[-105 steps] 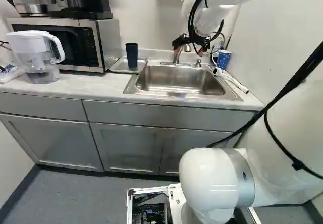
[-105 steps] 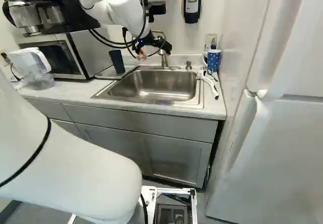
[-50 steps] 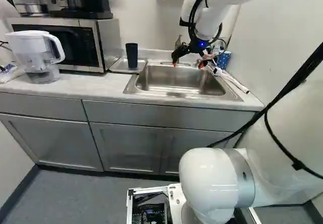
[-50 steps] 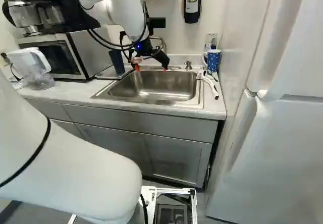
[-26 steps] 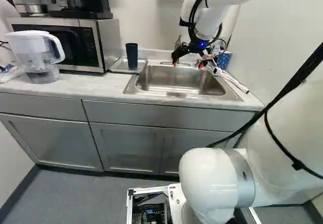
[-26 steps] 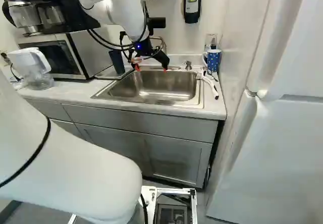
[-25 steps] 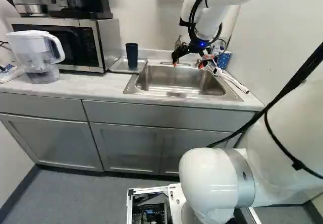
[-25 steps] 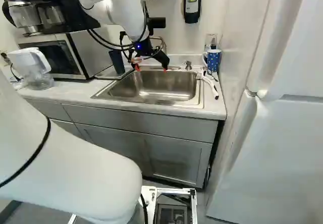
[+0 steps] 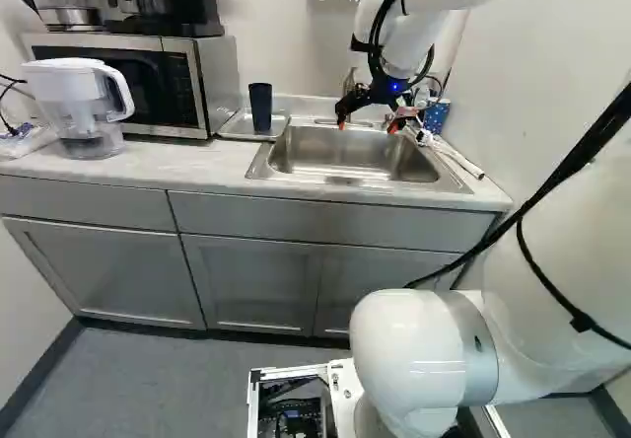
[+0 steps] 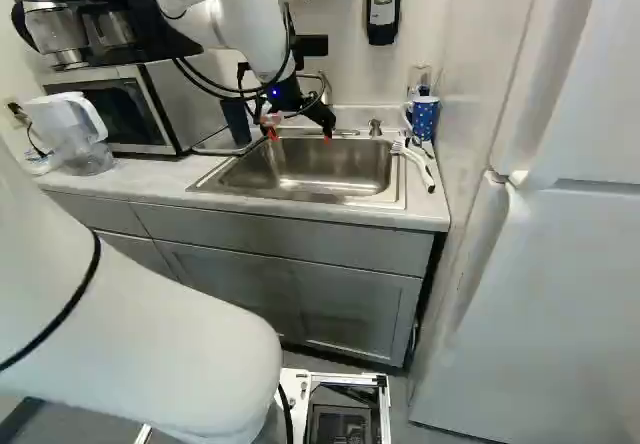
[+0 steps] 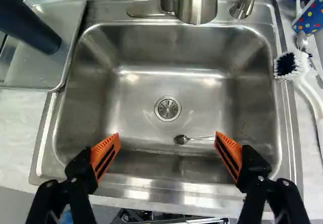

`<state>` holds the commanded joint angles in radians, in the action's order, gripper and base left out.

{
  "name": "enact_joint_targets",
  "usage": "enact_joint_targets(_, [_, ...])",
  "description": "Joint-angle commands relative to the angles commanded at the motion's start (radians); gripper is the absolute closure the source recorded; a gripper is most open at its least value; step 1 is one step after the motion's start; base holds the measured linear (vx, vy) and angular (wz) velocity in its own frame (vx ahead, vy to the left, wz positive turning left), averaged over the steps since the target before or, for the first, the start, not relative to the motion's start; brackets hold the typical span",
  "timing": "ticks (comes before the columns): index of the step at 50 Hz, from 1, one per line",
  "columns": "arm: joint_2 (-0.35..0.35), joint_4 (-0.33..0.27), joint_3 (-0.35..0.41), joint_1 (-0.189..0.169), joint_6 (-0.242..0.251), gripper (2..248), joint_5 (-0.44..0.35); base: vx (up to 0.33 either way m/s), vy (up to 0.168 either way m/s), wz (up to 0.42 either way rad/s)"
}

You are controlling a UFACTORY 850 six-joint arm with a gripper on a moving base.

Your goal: Rinse the cup and place it in the tray

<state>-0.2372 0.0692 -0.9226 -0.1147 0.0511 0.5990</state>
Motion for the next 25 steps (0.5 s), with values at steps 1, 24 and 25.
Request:
enact_joint_targets(1, [0.0, 0.0, 0.0, 0.0, 0.0, 3, 0.0, -0.073, 0.041, 0.004])
enact_joint_targets(24, [0.0, 0.0, 0.0, 0.0, 0.0, 3, 0.0, -0.093, 0.063, -0.004])
enact_joint_targets(25, [0.0, 0.0, 0.0, 0.0, 0.0, 3, 0.0, -0.119, 0.078, 0.003])
